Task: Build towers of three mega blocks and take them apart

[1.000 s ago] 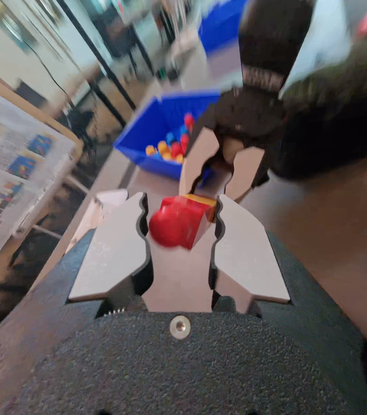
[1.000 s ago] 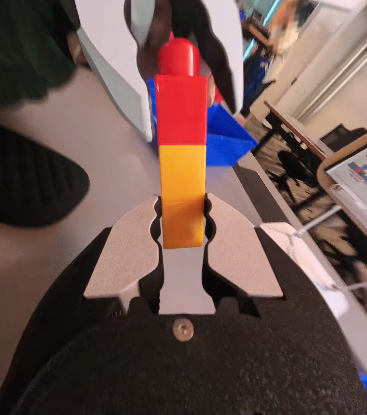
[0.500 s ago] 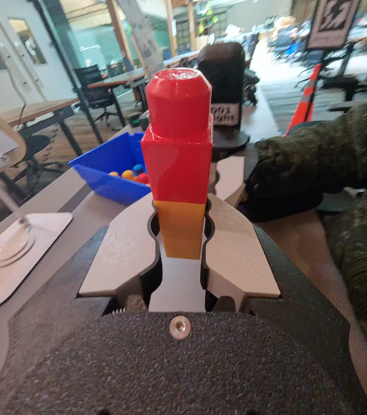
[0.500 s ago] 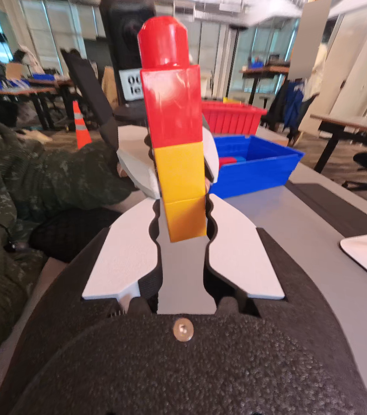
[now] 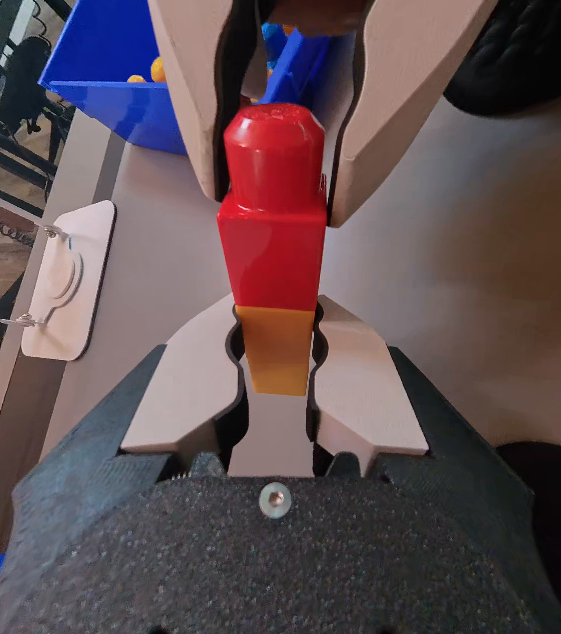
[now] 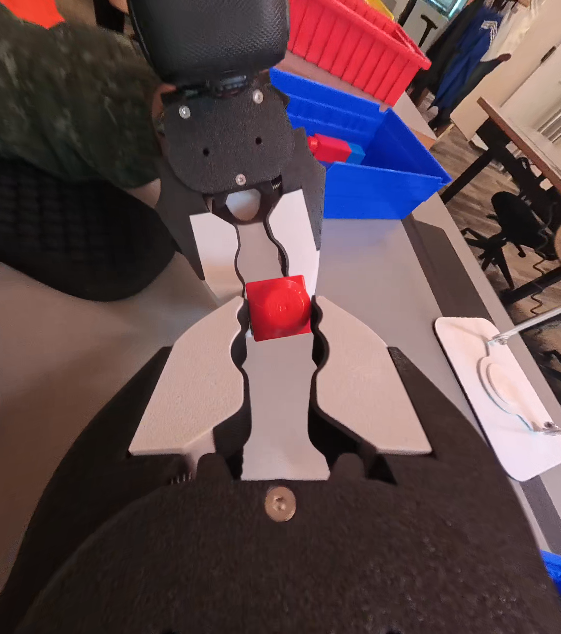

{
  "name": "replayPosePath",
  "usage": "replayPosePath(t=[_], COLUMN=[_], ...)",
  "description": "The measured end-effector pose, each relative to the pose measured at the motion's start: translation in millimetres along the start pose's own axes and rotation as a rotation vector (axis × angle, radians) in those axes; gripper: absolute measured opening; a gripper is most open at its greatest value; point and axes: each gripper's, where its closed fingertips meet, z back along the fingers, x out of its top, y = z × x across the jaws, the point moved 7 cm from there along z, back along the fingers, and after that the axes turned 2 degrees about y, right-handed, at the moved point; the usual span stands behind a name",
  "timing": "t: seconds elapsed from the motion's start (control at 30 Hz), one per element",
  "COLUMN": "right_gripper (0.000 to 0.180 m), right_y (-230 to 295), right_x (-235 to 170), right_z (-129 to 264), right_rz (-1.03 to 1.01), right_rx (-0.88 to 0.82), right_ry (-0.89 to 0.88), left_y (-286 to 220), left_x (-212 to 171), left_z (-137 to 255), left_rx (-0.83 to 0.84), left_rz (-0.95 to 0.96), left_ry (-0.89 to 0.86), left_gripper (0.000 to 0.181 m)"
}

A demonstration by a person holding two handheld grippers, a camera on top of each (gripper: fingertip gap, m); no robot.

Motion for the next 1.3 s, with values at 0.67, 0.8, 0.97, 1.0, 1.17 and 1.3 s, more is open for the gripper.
replayPosePath(t=[0.67, 0.8, 0.97, 1.0, 1.17, 1.3], right_gripper=[0.033, 0.034, 0.034, 0.034, 0.034, 0.035], right_y=[-174.0, -214.4, -234.1, -234.9, -228.4, -226.6], right_x=[-78.2, -150.8, -206.9, -213.9, -233.0, -229.4], right_z=[151.6, 137.0, 109.6, 105.0, 91.3, 95.3], right_rz=[-0.295, -0.459, -0.652, -0.687, -0.848, -0.933], right_rx=[-0.673, -0.529, -0.419, -0.406, -0.312, -0.271], right_ry=[0.433, 0.706, 0.815, 0.836, 0.878, 0.824], left_y=[47.9, 44.4, 40.2, 39.9, 35.6, 30.6], left_x=[-39.5, -38.1, -38.2, -37.7, -30.9, -25.5], left_z=[30.7, 25.8, 19.9, 19.3, 18.0, 14.9], left_rx=[0.094, 0.087, 0.072, 0.07, 0.05, 0.037], left_rz=[0.342, 0.327, 0.316, 0.317, 0.314, 0.297], left_ry=[-0.163, -0.153, -0.143, -0.146, -0.185, -0.2], left_gripper=[0.036, 0.036, 0.036, 0.036, 0.036, 0.036])
